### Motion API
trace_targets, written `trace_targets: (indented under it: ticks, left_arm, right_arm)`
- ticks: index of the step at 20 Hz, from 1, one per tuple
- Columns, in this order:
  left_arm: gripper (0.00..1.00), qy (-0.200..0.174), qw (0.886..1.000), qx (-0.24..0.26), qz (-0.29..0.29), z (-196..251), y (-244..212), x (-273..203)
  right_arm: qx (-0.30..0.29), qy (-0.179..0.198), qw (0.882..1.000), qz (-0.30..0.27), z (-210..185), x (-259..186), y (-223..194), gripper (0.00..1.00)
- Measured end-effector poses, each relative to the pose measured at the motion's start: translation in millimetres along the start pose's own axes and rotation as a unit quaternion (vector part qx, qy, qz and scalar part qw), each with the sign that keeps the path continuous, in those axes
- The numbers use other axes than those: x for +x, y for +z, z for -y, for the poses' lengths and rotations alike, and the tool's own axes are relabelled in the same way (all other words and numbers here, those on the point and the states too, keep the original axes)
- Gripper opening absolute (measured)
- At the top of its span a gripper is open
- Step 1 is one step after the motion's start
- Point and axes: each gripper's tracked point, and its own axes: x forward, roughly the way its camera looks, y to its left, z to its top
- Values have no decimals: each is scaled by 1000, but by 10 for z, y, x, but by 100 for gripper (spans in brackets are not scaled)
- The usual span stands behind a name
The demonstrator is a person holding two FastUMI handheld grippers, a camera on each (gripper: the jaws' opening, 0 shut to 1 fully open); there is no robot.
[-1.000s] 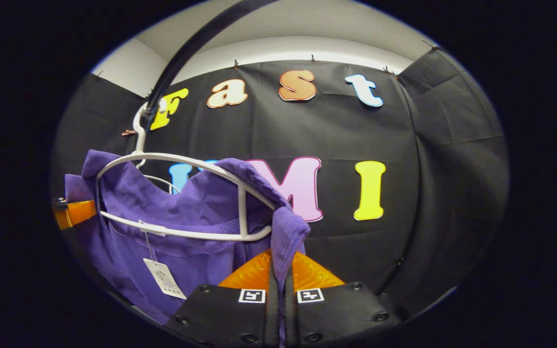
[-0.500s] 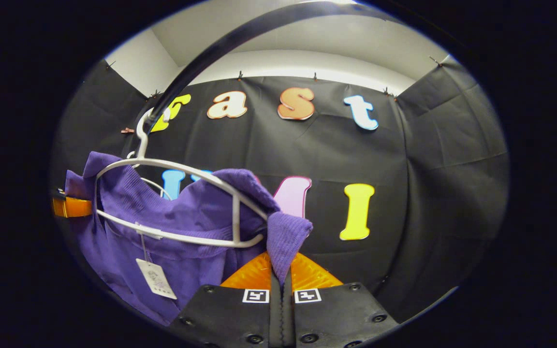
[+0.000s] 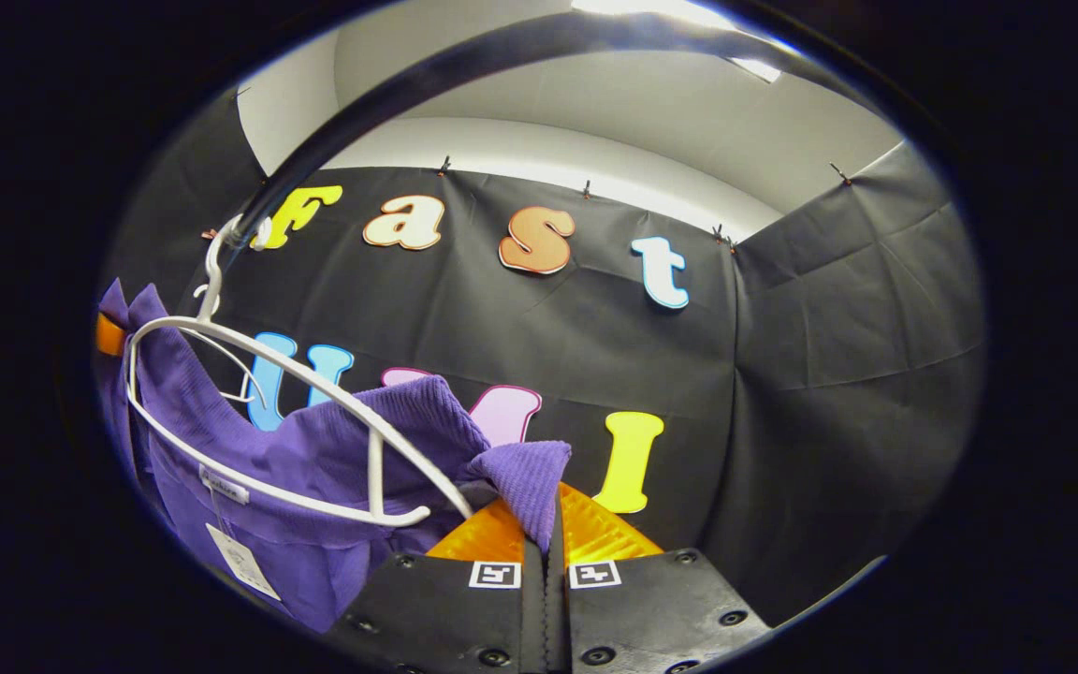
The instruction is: Grasp the clothes on the hanger with both hands and then place them into the laundry hamper below.
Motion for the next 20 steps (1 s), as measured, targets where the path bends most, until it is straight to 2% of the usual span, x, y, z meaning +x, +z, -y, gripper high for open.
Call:
trace_targets:
  ticks: [1, 2, 7, 9, 10, 15, 20]
  left_arm:
    - [3, -2, 1000, 1, -4, -4, -20, 19]
    - [5, -2, 1000, -1, -7, -11, -47, 33]
    - [5, 5, 1000, -17, -24, -123, -215, 105]
    - [5, 8, 999, -22, -35, -176, -338, 79]
    - [5, 12, 999, -24, -41, -222, -405, 80]
    - [5, 20, 998, -30, -59, -333, -735, -73]
    - [5, 27, 993, -57, -96, -477, -1131, -322]
  right_arm:
    - [-5, -3, 1000, -3, -10, 9, -44, 8]
    - [-13, -5, 1000, -8, -12, 11, -129, 4]
    - [-5, 7, 998, -70, -148, -81, -638, 4]
    - [0, 21, 996, -85, -252, -166, -776, 0]
    - [4, 31, 995, -93, -313, -233, -819, 4]
    - [12, 65, 991, -115, -594, -551, -898, 5]
    - [33, 93, 984, -146, -832, -961, -939, 5]
